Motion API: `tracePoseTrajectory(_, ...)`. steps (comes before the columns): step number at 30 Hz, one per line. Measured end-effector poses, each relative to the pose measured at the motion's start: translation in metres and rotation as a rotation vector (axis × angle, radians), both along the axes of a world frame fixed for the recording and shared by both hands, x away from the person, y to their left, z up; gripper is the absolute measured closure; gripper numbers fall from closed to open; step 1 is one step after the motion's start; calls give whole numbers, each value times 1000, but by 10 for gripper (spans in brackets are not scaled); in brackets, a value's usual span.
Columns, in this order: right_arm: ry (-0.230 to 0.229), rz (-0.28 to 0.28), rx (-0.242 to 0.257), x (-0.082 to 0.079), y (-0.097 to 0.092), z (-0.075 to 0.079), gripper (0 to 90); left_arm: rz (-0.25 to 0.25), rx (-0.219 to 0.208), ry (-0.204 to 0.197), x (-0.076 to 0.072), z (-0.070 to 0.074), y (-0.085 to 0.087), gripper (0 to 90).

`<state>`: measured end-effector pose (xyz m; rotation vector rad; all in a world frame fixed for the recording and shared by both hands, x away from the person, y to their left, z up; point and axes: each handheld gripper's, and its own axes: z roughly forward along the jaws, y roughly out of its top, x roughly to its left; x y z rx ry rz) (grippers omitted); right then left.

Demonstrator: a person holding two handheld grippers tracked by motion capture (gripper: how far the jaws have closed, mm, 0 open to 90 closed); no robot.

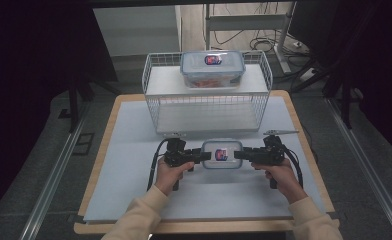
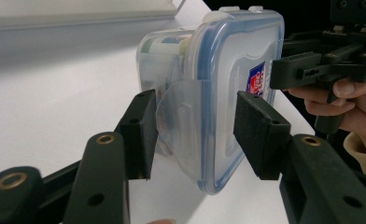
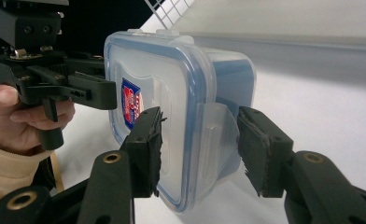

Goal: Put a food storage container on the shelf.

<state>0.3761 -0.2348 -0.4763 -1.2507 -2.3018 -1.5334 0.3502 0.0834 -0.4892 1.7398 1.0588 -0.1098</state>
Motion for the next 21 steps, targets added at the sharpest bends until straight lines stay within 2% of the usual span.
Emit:
tracePoseTrajectory(12, -55, 1, 9, 3, 4, 22, 516, 7, -13, -50, 4, 22, 5, 510)
tracePoseTrajectory(21, -98, 4, 16, 10, 13, 49, 516, 16, -19, -93, 10, 49, 15, 510)
